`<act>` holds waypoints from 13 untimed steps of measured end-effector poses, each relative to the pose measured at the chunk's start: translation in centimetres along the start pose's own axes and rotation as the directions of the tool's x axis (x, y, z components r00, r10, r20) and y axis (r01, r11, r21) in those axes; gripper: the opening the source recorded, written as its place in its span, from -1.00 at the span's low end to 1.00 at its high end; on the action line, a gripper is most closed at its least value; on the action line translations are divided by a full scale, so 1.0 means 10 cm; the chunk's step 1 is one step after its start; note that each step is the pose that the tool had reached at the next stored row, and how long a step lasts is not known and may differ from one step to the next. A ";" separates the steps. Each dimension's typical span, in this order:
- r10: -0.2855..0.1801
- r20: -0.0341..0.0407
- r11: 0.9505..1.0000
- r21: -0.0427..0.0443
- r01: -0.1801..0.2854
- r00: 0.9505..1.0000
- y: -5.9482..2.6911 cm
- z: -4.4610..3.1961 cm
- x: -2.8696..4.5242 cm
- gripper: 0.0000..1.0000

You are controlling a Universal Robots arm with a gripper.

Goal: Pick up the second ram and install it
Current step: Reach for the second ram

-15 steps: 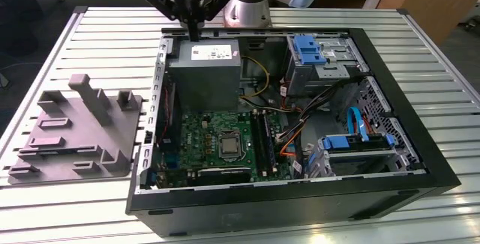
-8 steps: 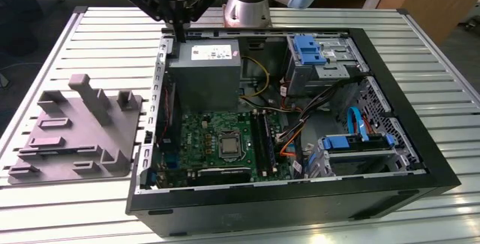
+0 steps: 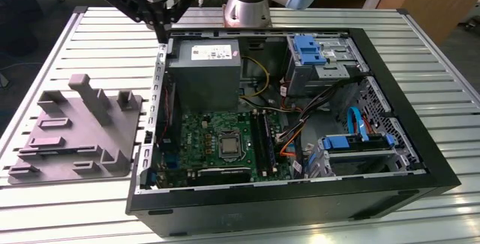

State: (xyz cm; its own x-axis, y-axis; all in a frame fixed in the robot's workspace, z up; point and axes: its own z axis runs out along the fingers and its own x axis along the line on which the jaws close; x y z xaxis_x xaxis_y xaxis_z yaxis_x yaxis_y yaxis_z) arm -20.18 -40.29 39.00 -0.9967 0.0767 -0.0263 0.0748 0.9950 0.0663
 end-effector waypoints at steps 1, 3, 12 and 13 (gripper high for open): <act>0.000 0.000 1.000 0.000 0.000 1.000 -0.004 0.000 0.031 -0.80; 0.000 0.000 1.000 -0.001 0.000 1.000 -0.011 0.000 0.091 -0.80; 0.000 0.000 1.000 -0.004 0.000 1.000 -0.038 0.004 0.278 -0.80; 0.000 0.000 1.000 -0.005 0.000 1.000 -0.041 0.005 0.302 -0.80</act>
State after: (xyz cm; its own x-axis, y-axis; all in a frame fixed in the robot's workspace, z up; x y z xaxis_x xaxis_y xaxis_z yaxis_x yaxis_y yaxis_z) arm -23.22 -40.47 38.85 -0.9967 0.0769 -0.0262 0.0749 0.9947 0.0709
